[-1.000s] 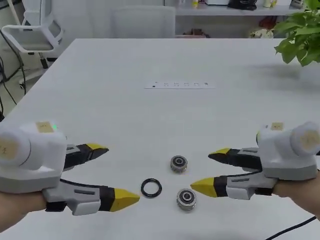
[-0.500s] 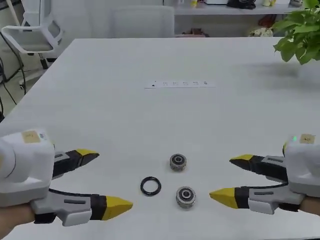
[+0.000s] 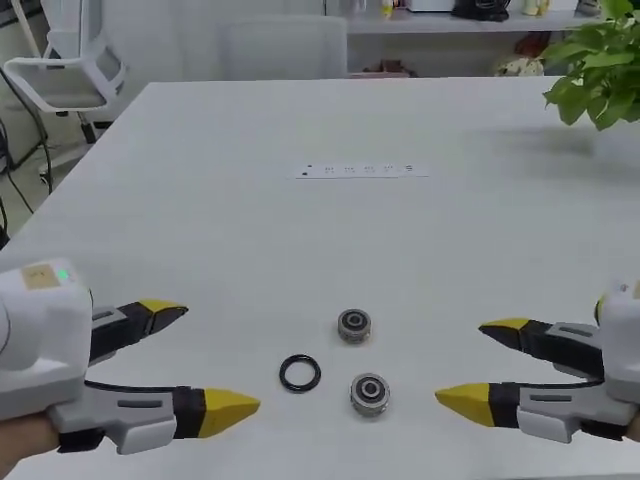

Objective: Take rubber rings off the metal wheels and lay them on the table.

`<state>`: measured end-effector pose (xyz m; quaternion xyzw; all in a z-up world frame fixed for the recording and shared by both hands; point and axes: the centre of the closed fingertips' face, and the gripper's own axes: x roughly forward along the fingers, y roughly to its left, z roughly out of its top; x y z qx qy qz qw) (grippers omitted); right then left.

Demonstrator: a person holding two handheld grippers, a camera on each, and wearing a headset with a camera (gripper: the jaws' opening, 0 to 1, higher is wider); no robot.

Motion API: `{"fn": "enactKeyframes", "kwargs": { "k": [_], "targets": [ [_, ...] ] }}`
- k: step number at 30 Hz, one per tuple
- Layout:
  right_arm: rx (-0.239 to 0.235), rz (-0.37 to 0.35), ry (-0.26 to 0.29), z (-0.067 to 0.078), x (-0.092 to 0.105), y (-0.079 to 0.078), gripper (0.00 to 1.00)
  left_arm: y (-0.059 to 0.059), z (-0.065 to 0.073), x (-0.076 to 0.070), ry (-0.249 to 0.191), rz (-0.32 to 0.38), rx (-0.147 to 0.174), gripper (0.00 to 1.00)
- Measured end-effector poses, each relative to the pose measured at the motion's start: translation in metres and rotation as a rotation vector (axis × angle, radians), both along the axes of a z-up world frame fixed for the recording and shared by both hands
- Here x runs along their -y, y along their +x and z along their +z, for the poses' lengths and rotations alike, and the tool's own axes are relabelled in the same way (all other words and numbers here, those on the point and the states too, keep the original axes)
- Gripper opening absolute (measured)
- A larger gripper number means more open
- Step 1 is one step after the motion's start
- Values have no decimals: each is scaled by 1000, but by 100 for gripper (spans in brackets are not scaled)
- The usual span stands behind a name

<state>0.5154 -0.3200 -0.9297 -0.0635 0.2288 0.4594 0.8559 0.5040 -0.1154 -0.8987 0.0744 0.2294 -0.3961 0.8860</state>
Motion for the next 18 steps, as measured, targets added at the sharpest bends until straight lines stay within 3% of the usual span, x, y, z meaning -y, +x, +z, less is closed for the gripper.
{"fn": "enactKeyframes", "kwargs": {
  "k": [18],
  "targets": [
    [-16, -30, 21, 3, 3, -1, 56, 1, 0, -2, -8, 18, -5, 82]
  ]
}}
